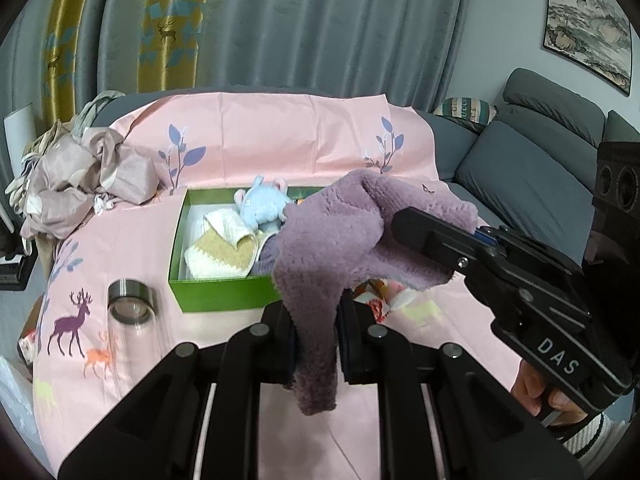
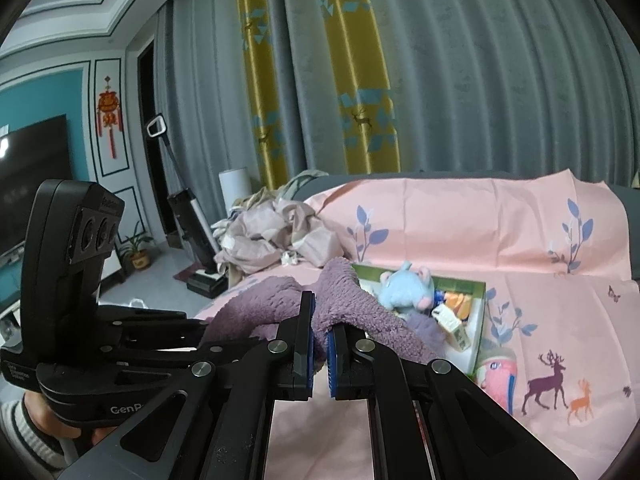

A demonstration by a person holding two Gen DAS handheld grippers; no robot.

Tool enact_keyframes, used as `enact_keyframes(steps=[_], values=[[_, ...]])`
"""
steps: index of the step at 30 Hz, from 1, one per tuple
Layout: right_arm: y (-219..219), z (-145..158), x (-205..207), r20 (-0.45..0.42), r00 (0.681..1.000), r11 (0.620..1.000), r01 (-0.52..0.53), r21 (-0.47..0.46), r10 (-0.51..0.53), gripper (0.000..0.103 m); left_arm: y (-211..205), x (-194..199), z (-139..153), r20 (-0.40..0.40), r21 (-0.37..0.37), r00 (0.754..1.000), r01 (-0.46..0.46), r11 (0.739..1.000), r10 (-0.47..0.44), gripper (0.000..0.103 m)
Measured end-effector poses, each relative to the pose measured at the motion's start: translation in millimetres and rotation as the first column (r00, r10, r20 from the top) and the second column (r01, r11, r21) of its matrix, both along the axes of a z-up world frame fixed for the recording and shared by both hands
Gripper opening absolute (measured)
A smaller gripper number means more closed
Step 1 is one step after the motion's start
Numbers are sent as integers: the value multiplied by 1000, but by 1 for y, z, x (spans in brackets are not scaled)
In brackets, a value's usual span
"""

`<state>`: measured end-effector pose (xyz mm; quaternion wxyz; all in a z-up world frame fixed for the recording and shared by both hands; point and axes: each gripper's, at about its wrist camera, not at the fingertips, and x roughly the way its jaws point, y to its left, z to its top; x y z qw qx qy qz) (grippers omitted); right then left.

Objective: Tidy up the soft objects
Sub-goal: 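Lift the purple towel with both tools toward the green box, then lower the held purple towel into the green box with both tools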

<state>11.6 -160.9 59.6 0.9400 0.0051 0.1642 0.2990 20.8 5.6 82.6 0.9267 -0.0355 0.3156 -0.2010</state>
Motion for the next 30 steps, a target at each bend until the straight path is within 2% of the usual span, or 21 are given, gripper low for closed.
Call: enact_keyframes(steps=[30], values=[[-3, 8, 71, 24, 998, 998, 56, -32, -55, 6, -24, 98, 5, 6, 62, 1000, 4, 998, -4, 15]])
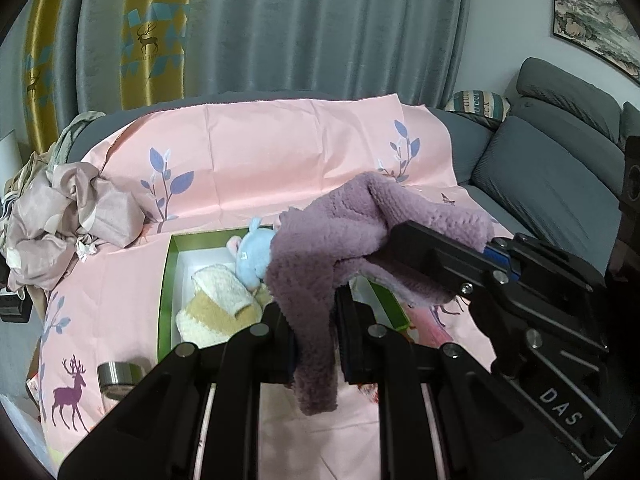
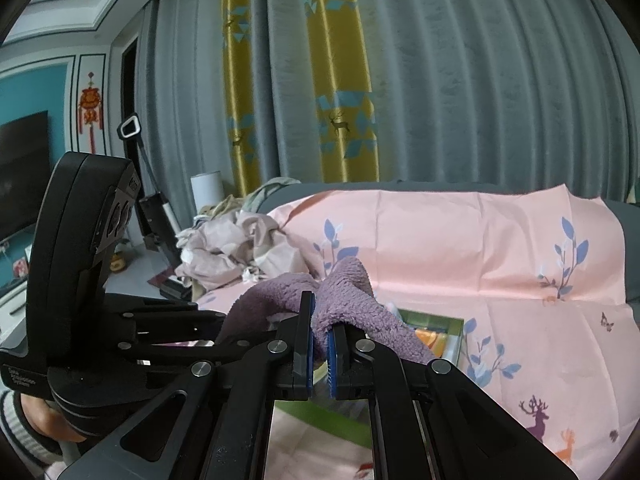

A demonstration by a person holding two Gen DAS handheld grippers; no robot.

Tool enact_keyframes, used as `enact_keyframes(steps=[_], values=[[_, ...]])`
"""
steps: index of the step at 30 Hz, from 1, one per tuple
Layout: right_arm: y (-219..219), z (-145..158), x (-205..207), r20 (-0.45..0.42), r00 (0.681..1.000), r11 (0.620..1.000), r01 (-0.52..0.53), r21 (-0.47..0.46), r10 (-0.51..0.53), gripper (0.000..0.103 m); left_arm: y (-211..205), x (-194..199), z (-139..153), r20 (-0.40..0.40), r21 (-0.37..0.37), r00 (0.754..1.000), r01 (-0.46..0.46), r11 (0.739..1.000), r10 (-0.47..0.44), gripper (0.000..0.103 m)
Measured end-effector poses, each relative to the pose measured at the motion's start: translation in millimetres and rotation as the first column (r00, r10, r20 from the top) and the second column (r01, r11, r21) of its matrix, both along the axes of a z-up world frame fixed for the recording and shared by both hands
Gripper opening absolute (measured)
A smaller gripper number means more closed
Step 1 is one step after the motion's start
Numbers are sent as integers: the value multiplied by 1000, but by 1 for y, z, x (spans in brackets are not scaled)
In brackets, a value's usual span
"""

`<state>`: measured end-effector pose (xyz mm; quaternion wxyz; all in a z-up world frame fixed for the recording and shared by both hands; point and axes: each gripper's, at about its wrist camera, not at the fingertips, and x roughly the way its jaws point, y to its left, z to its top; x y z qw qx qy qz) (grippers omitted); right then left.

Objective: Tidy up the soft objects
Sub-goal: 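Lower the held purple towel into the green box with both tools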

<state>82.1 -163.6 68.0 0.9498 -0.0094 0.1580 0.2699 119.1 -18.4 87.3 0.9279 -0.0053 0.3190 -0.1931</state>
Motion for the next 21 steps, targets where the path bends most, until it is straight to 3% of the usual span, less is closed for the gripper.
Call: enact_keyframes(steps=[21], values=[[5, -20, 59, -61, 997, 999, 34, -26, -36, 6, -1, 57, -31, -59, 39, 998, -30, 999, 33, 15]])
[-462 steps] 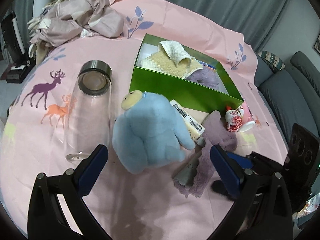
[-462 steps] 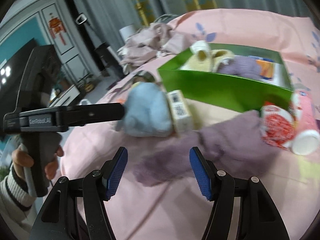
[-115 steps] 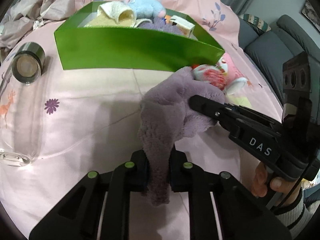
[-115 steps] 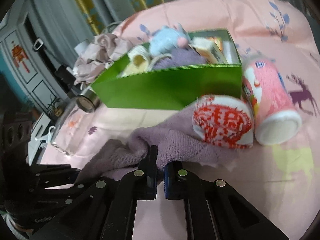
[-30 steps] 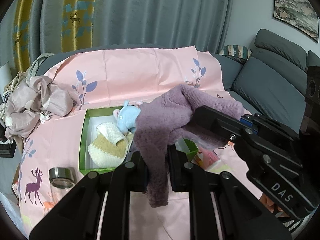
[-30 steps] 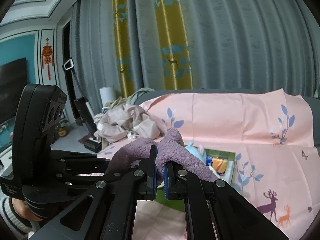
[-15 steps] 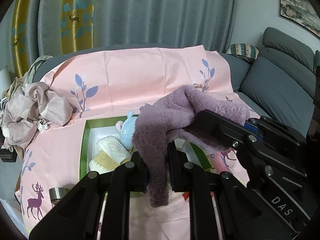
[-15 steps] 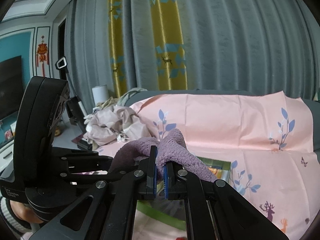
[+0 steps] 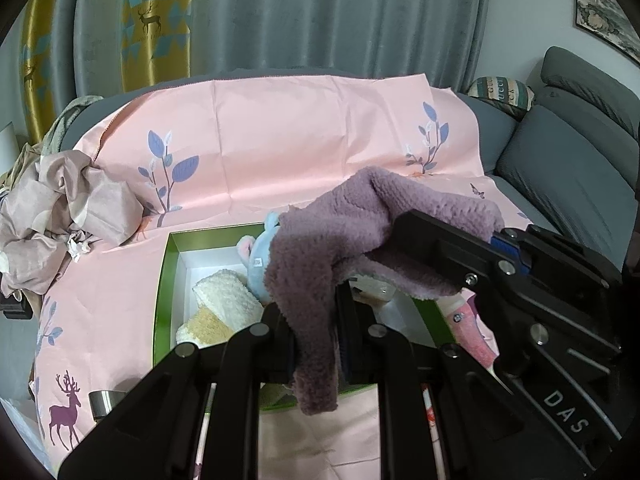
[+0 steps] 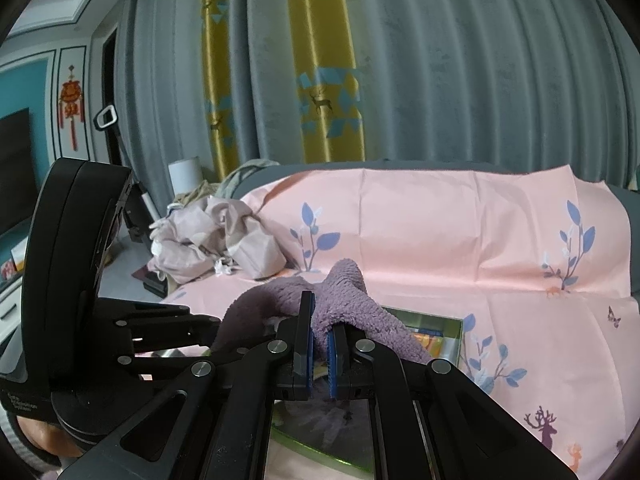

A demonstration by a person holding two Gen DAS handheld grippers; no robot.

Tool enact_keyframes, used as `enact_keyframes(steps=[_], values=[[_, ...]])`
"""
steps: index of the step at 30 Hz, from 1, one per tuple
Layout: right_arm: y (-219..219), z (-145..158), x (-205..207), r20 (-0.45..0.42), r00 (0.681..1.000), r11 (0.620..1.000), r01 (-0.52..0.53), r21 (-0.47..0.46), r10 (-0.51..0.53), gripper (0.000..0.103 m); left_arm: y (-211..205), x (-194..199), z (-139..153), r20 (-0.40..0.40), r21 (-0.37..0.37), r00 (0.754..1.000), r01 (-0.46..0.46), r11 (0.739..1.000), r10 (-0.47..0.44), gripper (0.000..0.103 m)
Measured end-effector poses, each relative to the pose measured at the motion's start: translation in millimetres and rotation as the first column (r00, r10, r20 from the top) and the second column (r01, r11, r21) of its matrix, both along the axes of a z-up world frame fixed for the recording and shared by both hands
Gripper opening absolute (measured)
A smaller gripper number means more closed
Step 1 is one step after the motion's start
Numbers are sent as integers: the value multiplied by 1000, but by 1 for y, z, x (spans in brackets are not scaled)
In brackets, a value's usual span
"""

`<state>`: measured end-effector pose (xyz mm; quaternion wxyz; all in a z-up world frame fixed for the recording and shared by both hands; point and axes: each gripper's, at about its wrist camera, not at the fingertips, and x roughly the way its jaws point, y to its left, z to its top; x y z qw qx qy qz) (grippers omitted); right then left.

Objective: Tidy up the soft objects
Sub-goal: 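Lower the held purple towel into the green box with both tools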

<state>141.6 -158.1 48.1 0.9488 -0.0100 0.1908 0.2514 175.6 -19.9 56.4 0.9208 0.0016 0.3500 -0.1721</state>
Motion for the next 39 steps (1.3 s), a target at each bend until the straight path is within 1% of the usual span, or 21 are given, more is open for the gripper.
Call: enact_keyframes(steps=[7, 16, 20, 26, 32, 36, 39], values=[[4, -12, 20, -34, 999, 1000, 4, -11, -4, 6, 3, 18, -14, -35, 1, 999, -13, 1000, 13, 15], [10, -32, 47, -102, 995, 1000, 4, -24, -7, 6, 9, 44, -41, -128, -31, 991, -28, 999, 24, 16], [13, -46, 58, -147, 989, 1000, -3, -28, -1, 6, 11, 50, -52, -154, -22, 987, -45, 999, 41, 16], [14, -59, 69, -190, 982, 1000, -3, -28, -2, 6, 12, 58, -64, -181, -9, 982, -54, 999, 51, 16], [15, -68, 75, -222, 975, 999, 0, -35, -8, 6, 12, 64, -73, -199, 5, 979, -55, 998, 55, 17], [15, -76, 82, -258, 966, 999, 2, -36, -11, 6, 14, 68, -77, -211, 6, 976, -63, 998, 63, 17], [14, -82, 87, -286, 958, 999, 7, -32, -16, 6, 13, 71, -81, -223, 23, 972, -66, 998, 70, 17]])
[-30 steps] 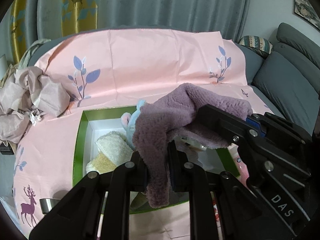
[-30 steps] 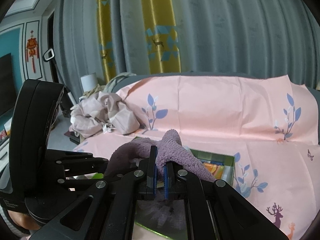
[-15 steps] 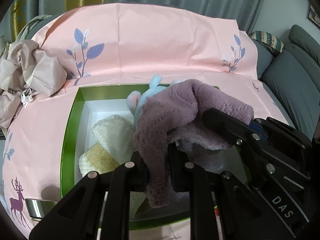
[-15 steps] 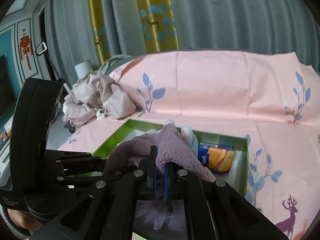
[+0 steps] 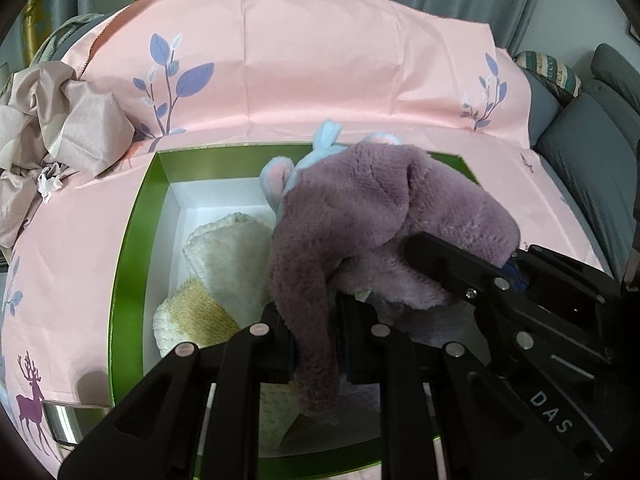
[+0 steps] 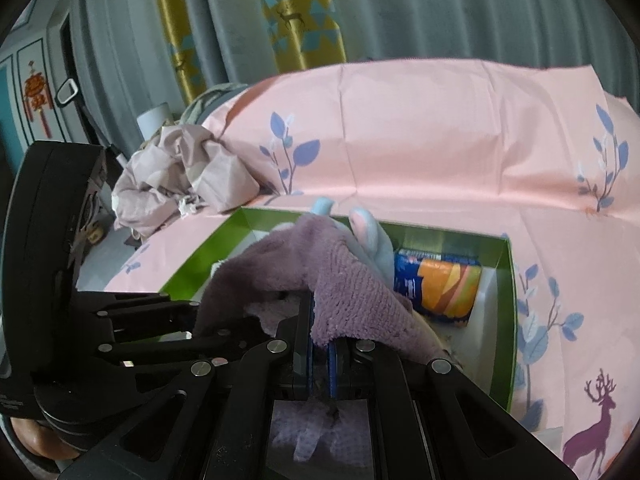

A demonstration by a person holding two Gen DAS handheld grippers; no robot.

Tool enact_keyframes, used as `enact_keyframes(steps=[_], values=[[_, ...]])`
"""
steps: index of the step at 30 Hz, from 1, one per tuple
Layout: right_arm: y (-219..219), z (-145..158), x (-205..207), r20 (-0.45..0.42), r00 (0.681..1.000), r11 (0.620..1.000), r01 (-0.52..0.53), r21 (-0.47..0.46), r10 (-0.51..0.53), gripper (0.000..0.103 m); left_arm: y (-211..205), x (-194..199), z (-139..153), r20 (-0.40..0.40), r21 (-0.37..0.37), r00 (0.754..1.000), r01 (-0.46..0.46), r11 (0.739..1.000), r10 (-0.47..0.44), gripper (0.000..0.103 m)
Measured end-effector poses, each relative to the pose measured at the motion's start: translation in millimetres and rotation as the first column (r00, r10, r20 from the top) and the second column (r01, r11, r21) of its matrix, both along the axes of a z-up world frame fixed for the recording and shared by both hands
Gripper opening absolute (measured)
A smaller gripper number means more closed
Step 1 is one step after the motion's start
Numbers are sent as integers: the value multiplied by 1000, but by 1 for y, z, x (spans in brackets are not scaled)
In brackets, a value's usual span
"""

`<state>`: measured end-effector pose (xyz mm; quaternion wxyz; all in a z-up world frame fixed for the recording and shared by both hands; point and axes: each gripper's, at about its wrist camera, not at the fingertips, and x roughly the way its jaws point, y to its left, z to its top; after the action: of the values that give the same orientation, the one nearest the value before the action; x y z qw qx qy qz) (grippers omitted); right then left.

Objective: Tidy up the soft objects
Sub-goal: 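Lower the held purple towel into the green box with both tools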

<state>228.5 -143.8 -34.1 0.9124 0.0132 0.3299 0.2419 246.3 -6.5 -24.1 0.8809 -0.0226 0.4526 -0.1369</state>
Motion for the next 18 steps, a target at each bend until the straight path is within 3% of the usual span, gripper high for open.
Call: enact_keyframes(steps=[10, 18], values=[[-4, -9, 4, -58, 998, 1000, 21, -16, -22, 6, 0, 0, -3, -9, 13, 1000, -9, 1000, 9, 21], [-8, -6, 1, -78, 996, 998, 37, -42, -41, 7, 2, -3, -4, -25, 36, 999, -21, 999, 22, 59]])
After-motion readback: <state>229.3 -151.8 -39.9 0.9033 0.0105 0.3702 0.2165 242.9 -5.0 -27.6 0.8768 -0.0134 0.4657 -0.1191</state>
